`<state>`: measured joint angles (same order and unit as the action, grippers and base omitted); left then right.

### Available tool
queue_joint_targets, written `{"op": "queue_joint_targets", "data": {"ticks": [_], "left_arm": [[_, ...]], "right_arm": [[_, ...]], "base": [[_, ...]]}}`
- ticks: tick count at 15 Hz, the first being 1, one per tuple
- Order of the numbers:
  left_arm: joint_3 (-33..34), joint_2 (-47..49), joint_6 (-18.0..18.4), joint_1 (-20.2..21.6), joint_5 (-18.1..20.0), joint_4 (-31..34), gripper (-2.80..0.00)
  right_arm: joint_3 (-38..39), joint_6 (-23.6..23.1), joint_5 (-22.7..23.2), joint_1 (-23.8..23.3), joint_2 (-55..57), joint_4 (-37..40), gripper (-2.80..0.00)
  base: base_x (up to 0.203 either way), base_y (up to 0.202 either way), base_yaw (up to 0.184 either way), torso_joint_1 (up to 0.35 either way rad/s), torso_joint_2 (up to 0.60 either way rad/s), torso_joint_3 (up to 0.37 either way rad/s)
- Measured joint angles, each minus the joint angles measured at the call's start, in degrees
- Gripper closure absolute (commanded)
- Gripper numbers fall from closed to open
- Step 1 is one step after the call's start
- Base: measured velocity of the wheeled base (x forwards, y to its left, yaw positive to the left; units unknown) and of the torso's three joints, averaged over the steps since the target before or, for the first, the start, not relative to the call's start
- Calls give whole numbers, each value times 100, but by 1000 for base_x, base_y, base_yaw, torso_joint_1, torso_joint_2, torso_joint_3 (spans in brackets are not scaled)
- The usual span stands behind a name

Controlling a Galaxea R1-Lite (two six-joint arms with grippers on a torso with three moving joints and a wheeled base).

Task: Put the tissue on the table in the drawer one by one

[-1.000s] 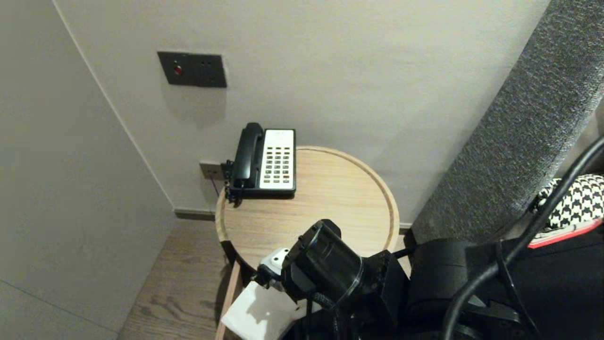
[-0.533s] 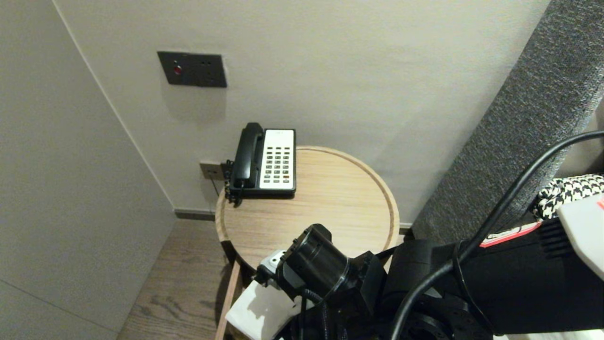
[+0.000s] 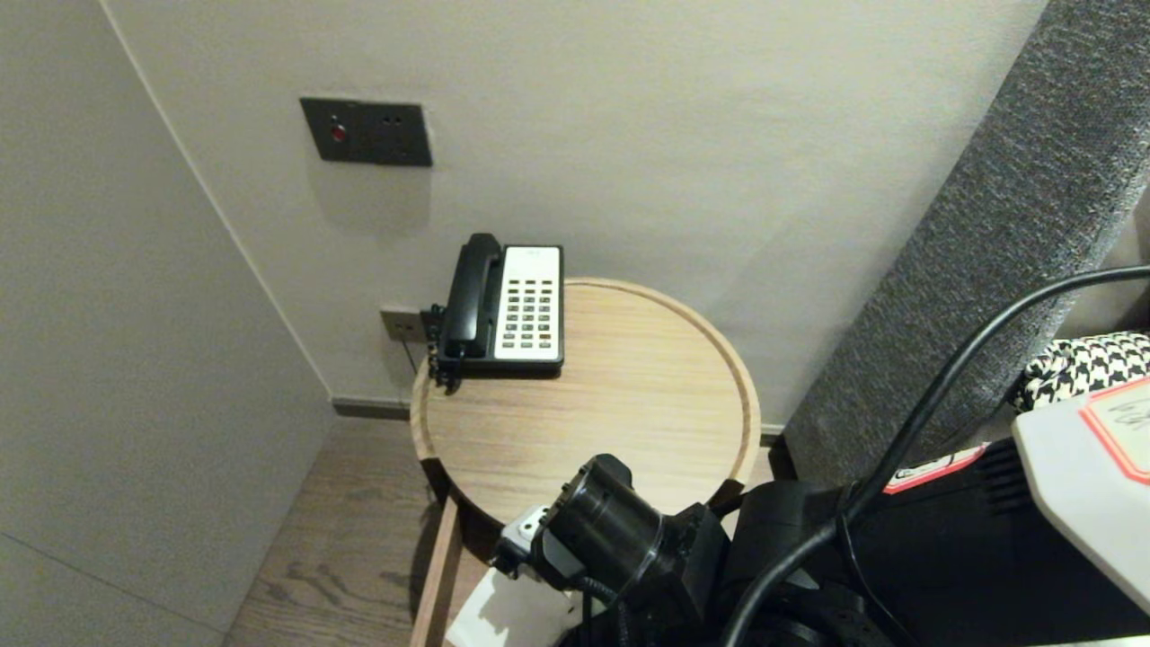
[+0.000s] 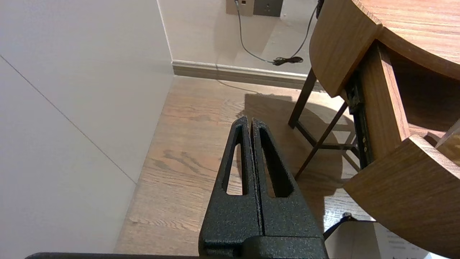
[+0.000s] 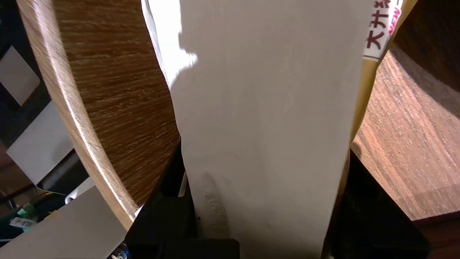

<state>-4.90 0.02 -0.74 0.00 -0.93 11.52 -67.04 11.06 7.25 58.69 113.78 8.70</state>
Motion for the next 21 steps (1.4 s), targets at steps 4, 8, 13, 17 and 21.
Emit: {"op": "queue_joint_targets", "data": {"ticks": [4,8,13,17,21], "left_arm": [[0,0,0,0,0,0,0],[0,0,0,0,-1,0,0],[0,0,-1,0,-1,1,0],[2,0,-2,0,-1,0,0],[0,0,-2,0,-1,0,0]], "right_arm": [[30,-95,13,0,119,5,0],[48,-198,13,0,216,0,0],[56,-283,8,2,320,-2,-280],[52,-293,9,10,323,5,-280],[63,-294,10,2,231,35,-280]], "base": [[0,0,0,0,0,0],[0,0,0,0,0,0],[0,0,0,0,0,0],[0,0,0,0,0,0],[0,0,0,0,0,0]]}}
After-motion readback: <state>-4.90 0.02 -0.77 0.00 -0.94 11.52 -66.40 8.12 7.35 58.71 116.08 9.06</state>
